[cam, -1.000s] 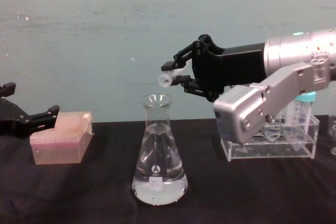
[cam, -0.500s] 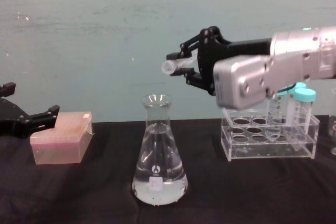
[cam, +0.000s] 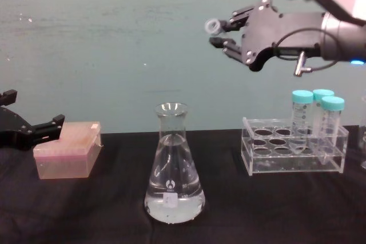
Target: Pour the liquid from the test tube into the beaker using one hand.
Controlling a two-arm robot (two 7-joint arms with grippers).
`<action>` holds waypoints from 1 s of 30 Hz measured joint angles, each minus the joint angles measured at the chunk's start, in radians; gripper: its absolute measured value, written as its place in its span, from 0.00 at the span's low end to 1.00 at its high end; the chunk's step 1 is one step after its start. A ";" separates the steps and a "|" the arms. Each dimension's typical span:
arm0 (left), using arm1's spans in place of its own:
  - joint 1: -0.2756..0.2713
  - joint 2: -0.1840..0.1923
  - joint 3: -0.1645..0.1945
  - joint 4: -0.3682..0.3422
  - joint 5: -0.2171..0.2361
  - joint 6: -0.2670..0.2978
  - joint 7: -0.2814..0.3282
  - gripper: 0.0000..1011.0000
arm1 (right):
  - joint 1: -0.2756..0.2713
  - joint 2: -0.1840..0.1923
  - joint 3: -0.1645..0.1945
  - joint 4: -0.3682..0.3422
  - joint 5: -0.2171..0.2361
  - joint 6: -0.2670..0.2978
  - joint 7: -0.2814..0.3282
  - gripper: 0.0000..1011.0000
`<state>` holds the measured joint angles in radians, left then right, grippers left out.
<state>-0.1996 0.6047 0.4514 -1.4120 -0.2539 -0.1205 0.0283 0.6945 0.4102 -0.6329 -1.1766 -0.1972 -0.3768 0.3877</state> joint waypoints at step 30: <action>0.000 0.000 0.000 0.000 0.000 0.000 0.000 0.99 | -0.026 -0.091 0.203 0.160 0.445 0.346 0.208 0.21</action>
<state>-0.1996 0.6047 0.4514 -1.4120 -0.2539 -0.1205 0.0283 0.6685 0.3194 -0.4298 -1.0165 0.2480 -0.0305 0.5958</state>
